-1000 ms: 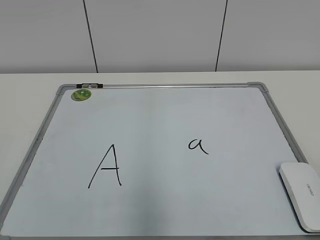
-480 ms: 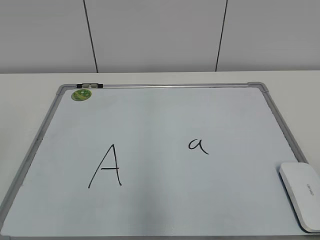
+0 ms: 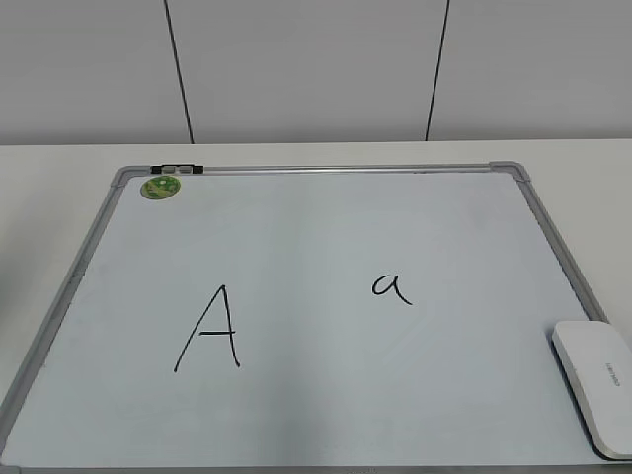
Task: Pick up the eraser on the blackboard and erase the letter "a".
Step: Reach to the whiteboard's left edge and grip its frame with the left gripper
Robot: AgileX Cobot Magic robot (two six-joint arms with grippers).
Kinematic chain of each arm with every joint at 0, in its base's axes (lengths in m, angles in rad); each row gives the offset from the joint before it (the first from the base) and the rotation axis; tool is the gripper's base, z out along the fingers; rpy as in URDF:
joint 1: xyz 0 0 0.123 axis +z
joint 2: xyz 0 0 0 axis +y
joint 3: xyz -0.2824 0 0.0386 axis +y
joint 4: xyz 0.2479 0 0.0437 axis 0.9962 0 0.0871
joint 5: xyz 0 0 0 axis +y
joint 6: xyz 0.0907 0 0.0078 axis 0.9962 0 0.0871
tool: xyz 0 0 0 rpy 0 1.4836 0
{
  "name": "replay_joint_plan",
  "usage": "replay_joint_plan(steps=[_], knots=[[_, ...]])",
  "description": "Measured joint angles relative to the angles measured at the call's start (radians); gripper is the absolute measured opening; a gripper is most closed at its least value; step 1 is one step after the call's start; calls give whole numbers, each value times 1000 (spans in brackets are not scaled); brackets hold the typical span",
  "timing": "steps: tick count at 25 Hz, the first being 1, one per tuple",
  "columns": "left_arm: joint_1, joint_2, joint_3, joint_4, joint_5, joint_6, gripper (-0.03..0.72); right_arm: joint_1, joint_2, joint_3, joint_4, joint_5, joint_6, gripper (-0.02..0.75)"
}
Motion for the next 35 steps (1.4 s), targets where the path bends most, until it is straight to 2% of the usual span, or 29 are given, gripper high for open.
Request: replay_joint_plan(steps=[6, 13, 35], knots=[[0, 258, -199, -16, 37, 0, 242, 0, 0, 0, 0, 0, 0, 573], [0, 467, -318, -38, 42, 0, 242, 0, 0, 0, 0, 0, 0, 573], [0, 820, -356, -37, -69, 0, 242, 0, 0, 0, 0, 0, 0, 573]])
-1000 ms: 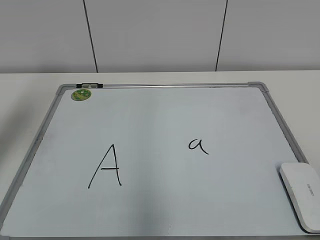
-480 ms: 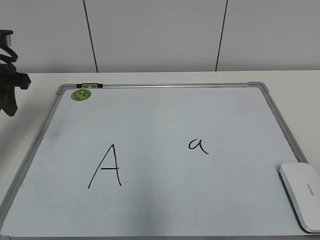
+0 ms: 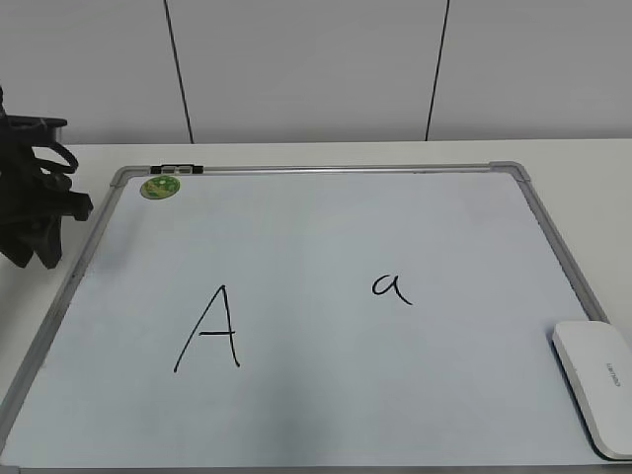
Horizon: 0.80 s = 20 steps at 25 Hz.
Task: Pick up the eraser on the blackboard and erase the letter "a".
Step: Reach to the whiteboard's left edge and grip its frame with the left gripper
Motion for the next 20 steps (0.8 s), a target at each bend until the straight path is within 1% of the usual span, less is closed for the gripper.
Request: replay_joint_plan(steps=[20], knots=[[0, 112, -2, -6, -74, 0, 242, 0, 0, 0, 0, 0, 0, 573]])
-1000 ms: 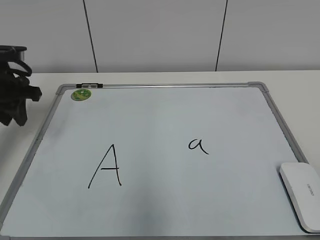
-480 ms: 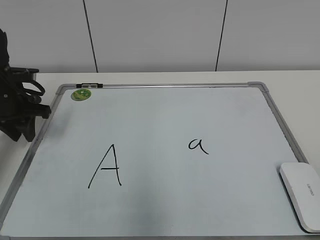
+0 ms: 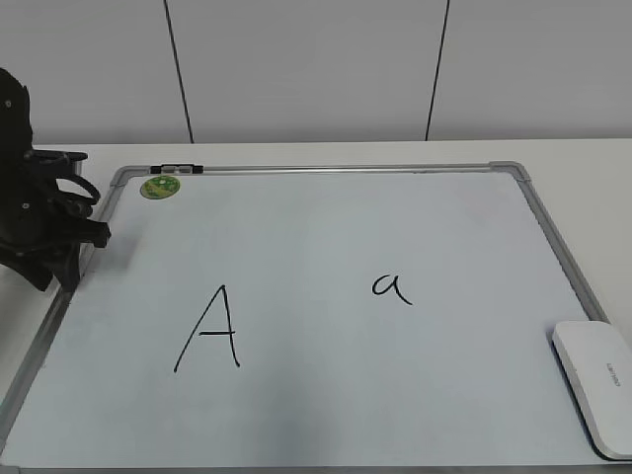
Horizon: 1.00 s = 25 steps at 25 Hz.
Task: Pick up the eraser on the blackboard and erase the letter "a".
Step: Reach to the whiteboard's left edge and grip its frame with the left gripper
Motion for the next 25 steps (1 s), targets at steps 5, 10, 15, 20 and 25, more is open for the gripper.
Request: replay_joint_plan(steps=[5, 10, 15, 20, 25], knots=[[0, 5, 0, 0, -4, 0, 242, 0, 0, 0, 0, 0, 0, 573], [0, 5, 0, 0, -4, 0, 239, 0, 0, 0, 0, 0, 0, 573], [0, 5, 0, -4, -4, 0, 163, 0, 0, 0, 0, 0, 0, 573], [0, 5, 0, -6, -6, 0, 88, 0, 0, 0, 0, 0, 0, 573], [0, 7, 0, -10, -12, 0, 62, 0, 0, 0, 0, 0, 0, 573]])
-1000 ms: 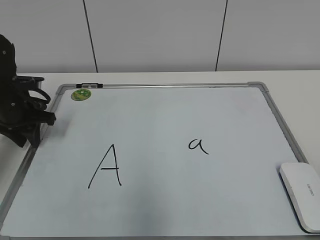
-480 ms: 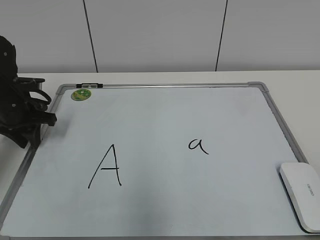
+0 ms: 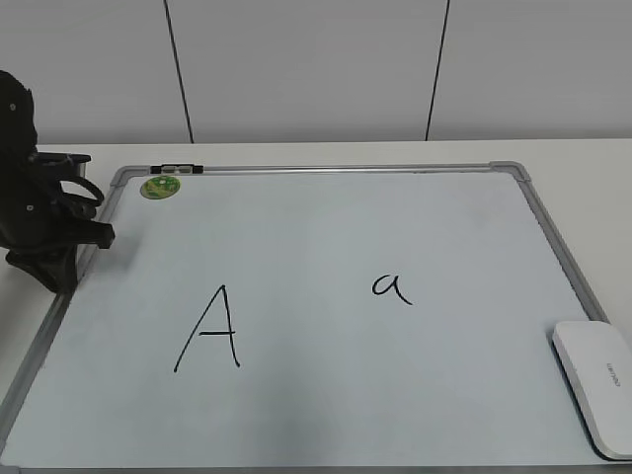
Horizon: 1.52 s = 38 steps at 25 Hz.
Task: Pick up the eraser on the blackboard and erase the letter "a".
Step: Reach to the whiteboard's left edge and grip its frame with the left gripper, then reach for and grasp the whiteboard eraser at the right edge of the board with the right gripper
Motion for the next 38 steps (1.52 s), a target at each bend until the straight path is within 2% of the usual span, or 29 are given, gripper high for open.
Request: replay_joint_plan(steps=[8, 14, 23, 27, 34, 38], knots=[[2, 14, -12, -23, 9, -2, 39, 0, 0, 0, 3, 0, 0, 573], [2, 14, -14, -28, 11, -2, 39, 0, 14, -2, 47, 2, 0, 573], [2, 14, -15, -30, 13, -2, 40, 0, 464, -49, 69, 9, -10, 573], [2, 14, -15, -30, 13, -2, 40, 0, 691, -95, 144, 9, -43, 573], [2, 14, -17, -31, 15, -2, 41, 0, 918, -157, 172, -50, -129, 573], [2, 14, -17, -33, 15, -2, 41, 0, 1078, -198, 174, -89, -160, 621]])
